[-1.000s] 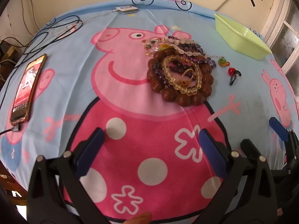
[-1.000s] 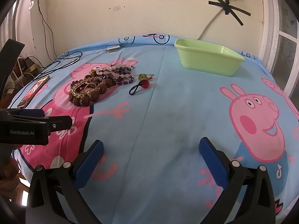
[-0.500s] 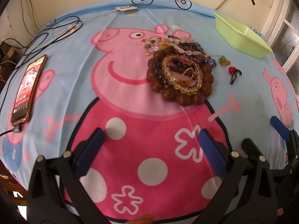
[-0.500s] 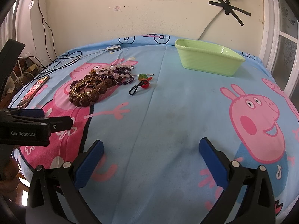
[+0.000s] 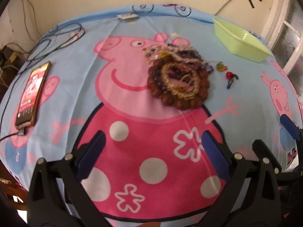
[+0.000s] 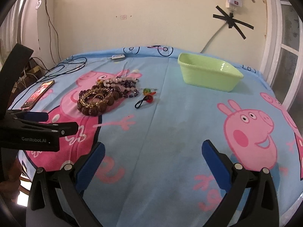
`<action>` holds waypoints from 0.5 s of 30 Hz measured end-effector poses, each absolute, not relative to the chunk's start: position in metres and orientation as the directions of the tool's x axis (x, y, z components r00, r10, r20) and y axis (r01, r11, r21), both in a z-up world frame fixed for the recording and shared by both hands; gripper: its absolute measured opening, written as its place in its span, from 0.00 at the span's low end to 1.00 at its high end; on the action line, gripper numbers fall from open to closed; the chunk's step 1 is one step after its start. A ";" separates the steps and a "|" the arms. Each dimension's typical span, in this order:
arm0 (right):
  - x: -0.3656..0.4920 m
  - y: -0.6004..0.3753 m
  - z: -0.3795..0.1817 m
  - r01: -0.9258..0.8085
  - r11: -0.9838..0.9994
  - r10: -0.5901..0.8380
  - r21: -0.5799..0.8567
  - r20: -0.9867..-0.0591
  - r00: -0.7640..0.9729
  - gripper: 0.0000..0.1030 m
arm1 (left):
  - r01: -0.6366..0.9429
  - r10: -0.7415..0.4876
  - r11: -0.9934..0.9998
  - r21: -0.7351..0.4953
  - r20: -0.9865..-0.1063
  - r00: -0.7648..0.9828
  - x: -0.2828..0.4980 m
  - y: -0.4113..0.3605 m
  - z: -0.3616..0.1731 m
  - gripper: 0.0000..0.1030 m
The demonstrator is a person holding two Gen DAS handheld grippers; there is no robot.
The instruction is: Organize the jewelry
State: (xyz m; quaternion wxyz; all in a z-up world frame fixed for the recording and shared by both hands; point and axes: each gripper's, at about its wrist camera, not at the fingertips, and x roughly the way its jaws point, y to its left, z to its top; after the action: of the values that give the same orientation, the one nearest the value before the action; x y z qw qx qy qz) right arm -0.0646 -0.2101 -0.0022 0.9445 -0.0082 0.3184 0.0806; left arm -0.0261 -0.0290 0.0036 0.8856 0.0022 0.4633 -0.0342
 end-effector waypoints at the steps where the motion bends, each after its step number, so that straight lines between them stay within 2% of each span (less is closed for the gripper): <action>1: -0.066 -0.213 -0.002 -0.147 0.988 0.143 0.043 -0.603 0.785 0.78 | 0.076 -0.065 0.997 -0.027 -0.818 0.571 -0.027 -0.032 0.005 0.94; 8: -0.081 -0.240 -0.001 -0.063 0.994 0.107 0.093 -0.605 0.789 0.78 | 0.174 -0.110 0.985 -0.016 -0.827 0.551 -0.034 -0.061 0.004 0.94; 15: -0.087 -0.254 -0.005 -0.043 0.985 0.137 0.166 -0.612 0.779 0.78 | 0.175 -0.102 0.985 -0.006 -0.829 0.549 -0.043 -0.067 0.006 0.94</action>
State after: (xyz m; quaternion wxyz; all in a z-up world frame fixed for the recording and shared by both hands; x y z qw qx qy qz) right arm -0.0873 -0.2541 -0.0053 0.9403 0.0715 0.3292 0.0479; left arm -0.0430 -0.0669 0.0056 0.8792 0.0385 0.4683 -0.0788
